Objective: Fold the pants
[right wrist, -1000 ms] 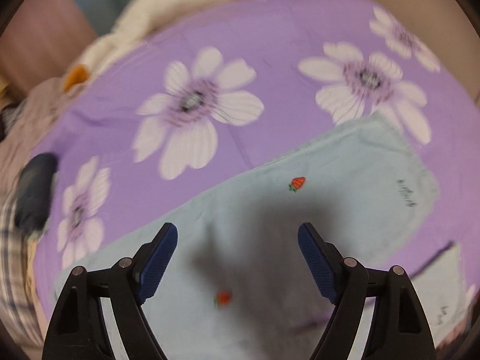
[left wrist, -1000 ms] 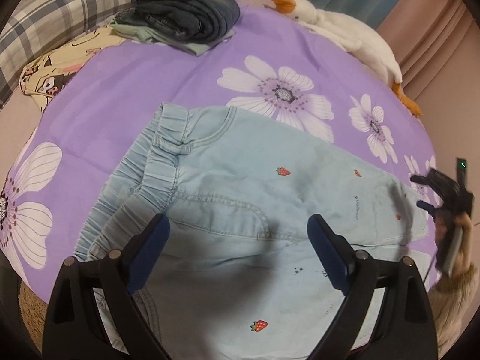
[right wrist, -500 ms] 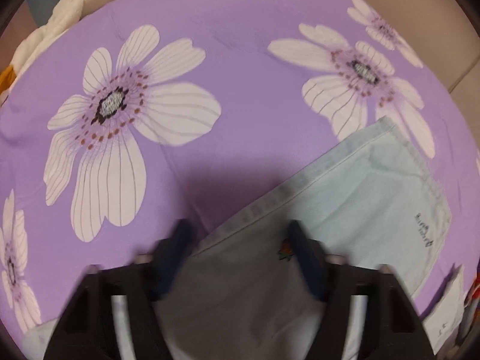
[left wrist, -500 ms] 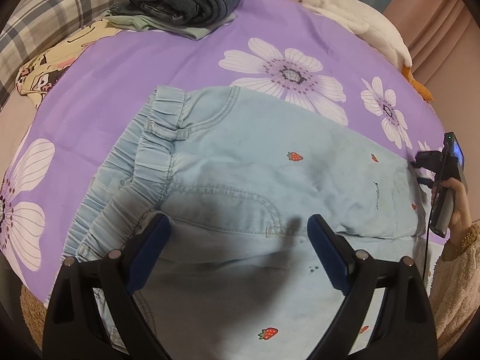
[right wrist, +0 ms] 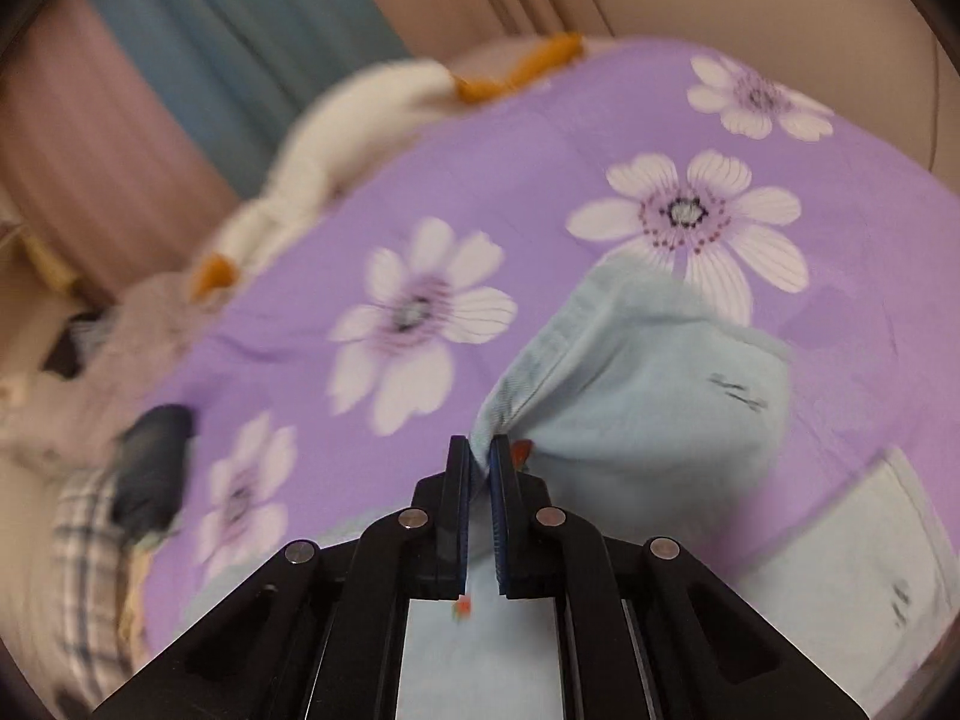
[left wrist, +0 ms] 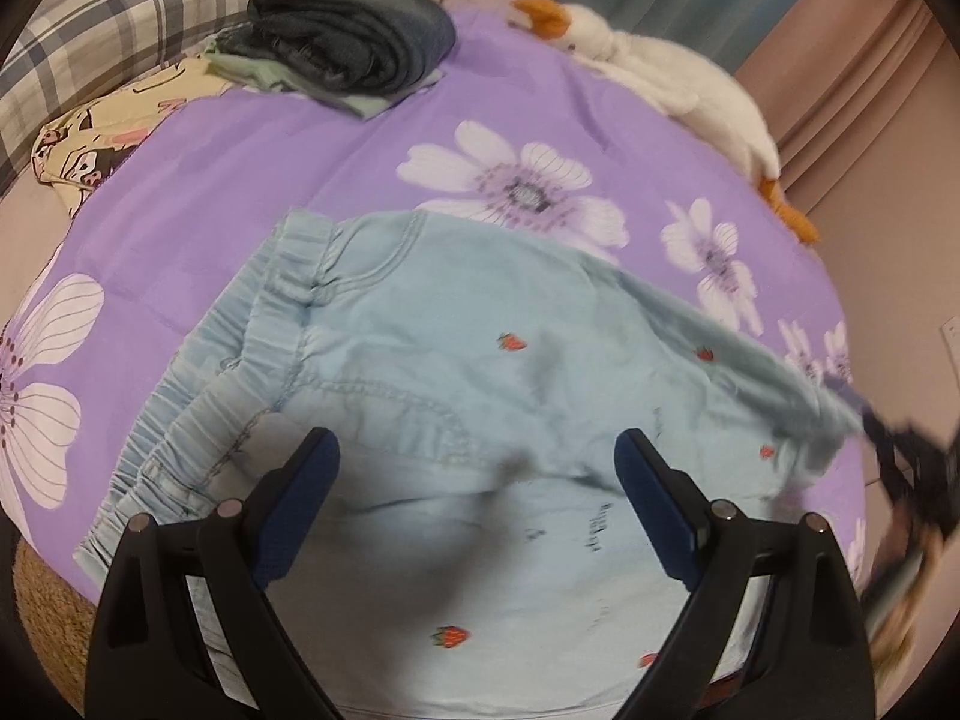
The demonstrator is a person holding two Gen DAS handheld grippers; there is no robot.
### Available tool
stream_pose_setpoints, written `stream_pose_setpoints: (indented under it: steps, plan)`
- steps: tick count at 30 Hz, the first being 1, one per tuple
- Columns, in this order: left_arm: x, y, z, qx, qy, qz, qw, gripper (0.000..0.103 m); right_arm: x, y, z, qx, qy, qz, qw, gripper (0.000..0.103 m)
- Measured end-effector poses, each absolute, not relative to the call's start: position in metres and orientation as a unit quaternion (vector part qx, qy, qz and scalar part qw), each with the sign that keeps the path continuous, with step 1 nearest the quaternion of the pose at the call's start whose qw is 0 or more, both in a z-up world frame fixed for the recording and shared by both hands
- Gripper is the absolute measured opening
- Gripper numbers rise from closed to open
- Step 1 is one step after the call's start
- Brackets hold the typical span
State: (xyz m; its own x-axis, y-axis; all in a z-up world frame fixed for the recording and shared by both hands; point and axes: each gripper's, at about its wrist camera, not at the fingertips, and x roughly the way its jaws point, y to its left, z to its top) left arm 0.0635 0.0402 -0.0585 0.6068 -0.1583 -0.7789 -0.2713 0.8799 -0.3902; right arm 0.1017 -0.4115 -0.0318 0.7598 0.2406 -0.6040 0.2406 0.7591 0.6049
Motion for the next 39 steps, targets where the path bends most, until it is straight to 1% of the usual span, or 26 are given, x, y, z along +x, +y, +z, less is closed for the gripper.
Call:
stream_pose_setpoints:
  steps: [2, 4, 7, 9, 11, 12, 14, 15, 16, 17, 18, 19, 21, 24, 28, 30, 32, 34, 39]
  plan:
    - [0.068, 0.038, -0.056, -0.252, 0.441, 0.030, 0.861, 0.093, 0.064, -0.411, -0.030, 0.350, 0.320, 0.002, 0.880, 0.007]
    - [0.078, 0.037, -0.057, -0.266, 0.447, 0.016, 0.854, 0.093, 0.033, -0.409, -0.037, 0.363, 0.312, 0.001, 0.878, 0.007]
    - [0.100, 0.036, -0.062, -0.296, 0.450, -0.001, 0.843, 0.093, -0.001, -0.408, -0.061, 0.378, 0.322, -0.010, 0.868, 0.007]
    - [0.117, 0.035, -0.069, -0.307, 0.457, -0.005, 0.835, 0.092, 0.004, -0.409, -0.080, 0.378, 0.339, -0.024, 0.861, 0.007]
    - [0.138, 0.033, -0.081, -0.306, 0.468, -0.004, 0.829, 0.088, -0.002, -0.408, -0.095, 0.376, 0.358, -0.027, 0.854, 0.007]
    - [0.146, 0.034, -0.086, -0.304, 0.477, 0.002, 0.824, 0.081, -0.005, -0.408, -0.100, 0.379, 0.362, -0.024, 0.851, 0.007]
    - [0.162, 0.035, -0.099, -0.312, 0.498, 0.014, 0.809, 0.079, -0.008, -0.411, -0.106, 0.386, 0.365, -0.020, 0.847, 0.007]
    - [0.168, 0.037, -0.104, -0.323, 0.504, 0.014, 0.801, 0.076, -0.008, -0.413, -0.108, 0.393, 0.365, -0.019, 0.844, 0.007]
    - [0.173, 0.038, -0.107, -0.332, 0.504, 0.010, 0.797, 0.063, -0.007, -0.414, -0.109, 0.391, 0.369, -0.017, 0.843, 0.007]
    - [0.176, 0.040, -0.109, -0.340, 0.504, 0.004, 0.794, 0.053, -0.008, -0.414, -0.110, 0.388, 0.370, -0.017, 0.844, 0.007]
    - [0.178, 0.040, -0.110, -0.339, 0.508, 0.001, 0.792, 0.033, -0.008, -0.413, -0.110, 0.385, 0.370, -0.018, 0.846, 0.007]
    - [0.178, 0.040, -0.110, -0.335, 0.512, 0.000, 0.791, 0.020, -0.010, -0.412, -0.111, 0.382, 0.372, -0.019, 0.846, 0.007]
    - [0.170, 0.040, -0.104, -0.324, 0.505, -0.007, 0.800, 0.018, -0.010, -0.411, -0.113, 0.382, 0.374, -0.018, 0.845, 0.007]
    - [0.138, 0.040, -0.081, -0.318, 0.473, -0.038, 0.821, 0.017, -0.016, -0.413, -0.108, 0.372, 0.370, -0.026, 0.851, 0.007]
    - [0.071, 0.039, -0.044, -0.307, 0.426, -0.084, 0.847, 0.015, -0.024, -0.415, -0.095, 0.344, 0.365, -0.038, 0.864, 0.007]
    - [0.040, 0.037, -0.040, -0.302, 0.421, -0.104, 0.849, 0.015, -0.028, -0.416, -0.091, 0.332, 0.368, -0.044, 0.868, 0.007]
    - [0.014, 0.034, -0.050, -0.303, 0.434, -0.109, 0.841, 0.014, -0.031, -0.416, -0.093, 0.327, 0.376, -0.050, 0.866, 0.007]
    - [-0.008, 0.032, -0.072, -0.299, 0.461, -0.096, 0.830, 0.014, -0.034, -0.416, -0.099, 0.325, 0.387, -0.054, 0.861, 0.007]
    - [-0.027, 0.025, -0.127, -0.291, 0.521, -0.079, 0.798, 0.016, -0.035, -0.413, -0.115, 0.317, 0.418, -0.064, 0.849, 0.007]
